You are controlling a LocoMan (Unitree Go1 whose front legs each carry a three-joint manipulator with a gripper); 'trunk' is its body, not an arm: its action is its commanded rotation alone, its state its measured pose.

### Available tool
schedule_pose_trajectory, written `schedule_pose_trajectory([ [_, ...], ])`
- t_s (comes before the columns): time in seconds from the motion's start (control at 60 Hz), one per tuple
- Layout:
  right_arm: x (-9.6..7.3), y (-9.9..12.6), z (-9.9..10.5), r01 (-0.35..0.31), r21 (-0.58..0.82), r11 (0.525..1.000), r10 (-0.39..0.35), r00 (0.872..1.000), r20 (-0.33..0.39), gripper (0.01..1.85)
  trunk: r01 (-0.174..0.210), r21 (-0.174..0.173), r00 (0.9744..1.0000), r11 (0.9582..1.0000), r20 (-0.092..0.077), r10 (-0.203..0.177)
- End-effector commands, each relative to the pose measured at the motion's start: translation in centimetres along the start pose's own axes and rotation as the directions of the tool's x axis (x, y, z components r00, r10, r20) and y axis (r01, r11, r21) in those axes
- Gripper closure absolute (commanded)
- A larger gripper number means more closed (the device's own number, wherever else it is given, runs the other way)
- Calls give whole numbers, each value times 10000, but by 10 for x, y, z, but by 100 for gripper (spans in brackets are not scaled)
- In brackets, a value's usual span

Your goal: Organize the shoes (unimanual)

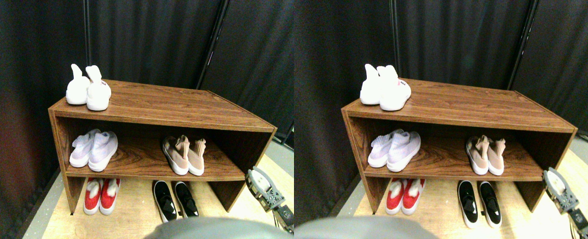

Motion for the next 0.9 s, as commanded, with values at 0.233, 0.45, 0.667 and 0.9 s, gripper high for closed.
schedule_pose_trajectory([
  [0.233, -14, -9, -30, -189, 872, 9960, 238, 9982, -547, 180, -204, -242, 9961, 9995, -859, 183],
  [0.45, -16, -41, -58, 917, 1892, 9776, -834, 9952, -512, 180, -308, -252, 9932, 9992, -1130, 277],
  [0.667, -6, -83, -80, 2295, 2675, 9358, -2270, 9730, -407, 180, -399, -311, 9912, 9987, -1273, 357],
  [0.9, 18, -128, -93, 3535, 3031, 8850, -3719, 9283, 35, 180, -473, -355, 9905, 9983, -1307, 422],
])
